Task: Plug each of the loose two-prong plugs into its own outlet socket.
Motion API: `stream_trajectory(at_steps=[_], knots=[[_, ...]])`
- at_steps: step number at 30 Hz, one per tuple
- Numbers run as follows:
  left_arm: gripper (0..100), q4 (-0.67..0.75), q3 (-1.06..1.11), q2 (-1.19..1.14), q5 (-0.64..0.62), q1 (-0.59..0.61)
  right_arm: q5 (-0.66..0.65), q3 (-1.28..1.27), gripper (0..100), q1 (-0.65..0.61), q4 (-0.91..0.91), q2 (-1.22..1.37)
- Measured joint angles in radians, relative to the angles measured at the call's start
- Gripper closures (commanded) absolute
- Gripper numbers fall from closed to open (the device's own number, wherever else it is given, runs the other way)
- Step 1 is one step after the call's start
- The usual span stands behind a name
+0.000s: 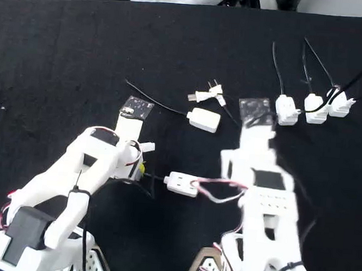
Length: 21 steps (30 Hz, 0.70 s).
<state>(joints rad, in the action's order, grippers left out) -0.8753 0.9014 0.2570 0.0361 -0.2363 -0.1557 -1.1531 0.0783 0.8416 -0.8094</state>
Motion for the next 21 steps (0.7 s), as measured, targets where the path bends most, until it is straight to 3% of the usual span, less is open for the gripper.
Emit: stream_trajectory(at_steps=[4, 9, 17, 21], knots=[[80, -0.1, -0.038, 0.005, -0.002, -0.002, -0.087, 0.207, 65.9, 0.072, 0.146, 0.0], [80, -0.106, -0.035, 0.094, 0.0, 0.025, -0.196, 0.313, 65.9, 0.078, 0.147, 0.055], [80, 0.176, 0.176, 0.196, -0.005, 0.035, -0.218, 0.479, 66.0, 0.068, 0.011, 0.397], [80, 0.242, 0.222, 0.207, -0.057, 0.035, -0.227, 0.634, 66.0, 0.044, 0.008, 0.618]])
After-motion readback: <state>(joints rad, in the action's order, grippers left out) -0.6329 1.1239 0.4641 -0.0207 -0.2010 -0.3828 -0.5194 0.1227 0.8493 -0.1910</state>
